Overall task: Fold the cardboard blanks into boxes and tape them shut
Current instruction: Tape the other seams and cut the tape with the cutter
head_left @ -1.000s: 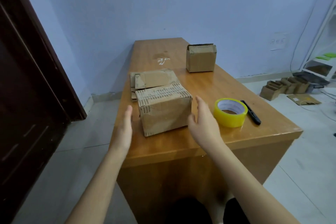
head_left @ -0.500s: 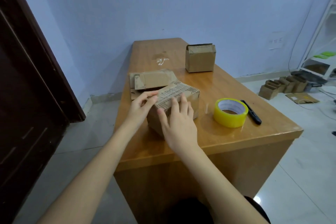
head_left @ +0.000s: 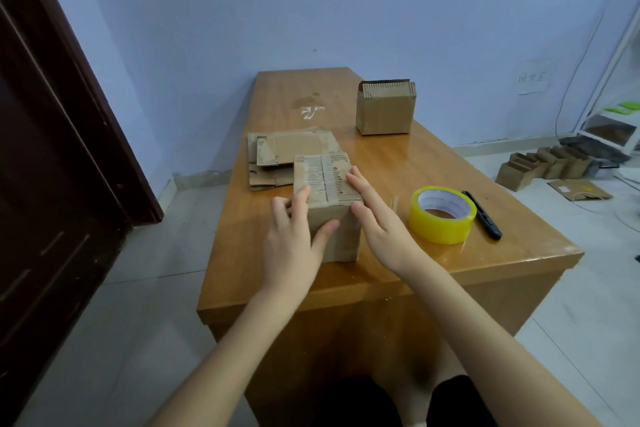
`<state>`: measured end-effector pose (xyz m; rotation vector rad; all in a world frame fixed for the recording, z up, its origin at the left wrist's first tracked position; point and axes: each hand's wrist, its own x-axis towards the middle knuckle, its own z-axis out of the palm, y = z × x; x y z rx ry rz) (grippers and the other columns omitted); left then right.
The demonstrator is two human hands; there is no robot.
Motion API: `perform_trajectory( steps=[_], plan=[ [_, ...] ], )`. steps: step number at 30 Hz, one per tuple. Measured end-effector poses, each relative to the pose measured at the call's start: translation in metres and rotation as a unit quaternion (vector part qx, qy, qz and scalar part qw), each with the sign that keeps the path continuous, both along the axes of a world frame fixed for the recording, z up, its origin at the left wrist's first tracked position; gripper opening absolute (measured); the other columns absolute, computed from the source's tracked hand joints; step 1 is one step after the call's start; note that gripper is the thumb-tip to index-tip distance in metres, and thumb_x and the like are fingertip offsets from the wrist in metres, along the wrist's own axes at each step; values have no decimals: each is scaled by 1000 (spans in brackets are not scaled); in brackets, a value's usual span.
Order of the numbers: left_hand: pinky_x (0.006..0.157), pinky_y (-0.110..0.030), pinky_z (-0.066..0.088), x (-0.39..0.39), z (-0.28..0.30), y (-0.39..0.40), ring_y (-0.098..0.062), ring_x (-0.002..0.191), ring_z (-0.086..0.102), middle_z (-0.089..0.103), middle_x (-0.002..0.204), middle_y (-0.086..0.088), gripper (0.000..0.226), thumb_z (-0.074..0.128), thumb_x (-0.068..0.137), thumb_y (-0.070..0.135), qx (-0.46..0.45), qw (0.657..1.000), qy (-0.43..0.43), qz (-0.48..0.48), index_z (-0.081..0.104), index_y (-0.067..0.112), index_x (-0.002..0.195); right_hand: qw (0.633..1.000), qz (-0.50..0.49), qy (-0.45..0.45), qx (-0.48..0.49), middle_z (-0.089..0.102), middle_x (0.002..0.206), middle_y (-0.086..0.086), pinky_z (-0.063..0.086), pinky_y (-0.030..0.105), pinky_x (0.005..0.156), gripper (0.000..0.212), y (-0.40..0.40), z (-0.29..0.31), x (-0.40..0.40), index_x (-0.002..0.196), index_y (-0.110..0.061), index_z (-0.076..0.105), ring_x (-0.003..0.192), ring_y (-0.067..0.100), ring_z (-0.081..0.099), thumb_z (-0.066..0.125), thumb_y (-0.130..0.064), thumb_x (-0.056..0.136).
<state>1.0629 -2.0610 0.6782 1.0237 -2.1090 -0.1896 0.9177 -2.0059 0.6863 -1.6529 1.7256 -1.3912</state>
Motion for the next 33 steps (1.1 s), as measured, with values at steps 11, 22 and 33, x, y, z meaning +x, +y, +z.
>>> perform_trajectory(
  steps=[11, 22, 33],
  plan=[
    [59, -20, 40, -8, -3, 19, -22, 100, 58, 46, 130, -14, 80, 49, 87, 53, -2, 999, 13, 38, 16, 15, 150, 978, -74, 193, 35, 28, 155, -6, 24, 34, 116, 51, 14, 14, -14, 148, -27, 29, 142, 12, 26, 36, -41, 100],
    [96, -26, 34, -3, 6, 16, -15, 133, 30, 14, 151, -3, 89, 62, 81, 51, 58, 994, 32, -84, -3, 44, 142, 965, -58, 200, 162, 33, 149, -11, 29, 35, 112, 71, 35, 24, -70, 144, -35, 34, 136, 11, 33, 39, -68, 81],
    [99, -41, 48, -3, 5, -22, -13, 130, 41, 38, 145, 2, 65, 64, 86, 26, 203, 957, 154, -135, 31, 29, 143, 917, -124, 373, 67, 47, 142, -1, 6, 49, 117, 53, 12, 0, -51, 129, -29, 54, 144, 17, 22, 41, -62, 89]
  ],
)
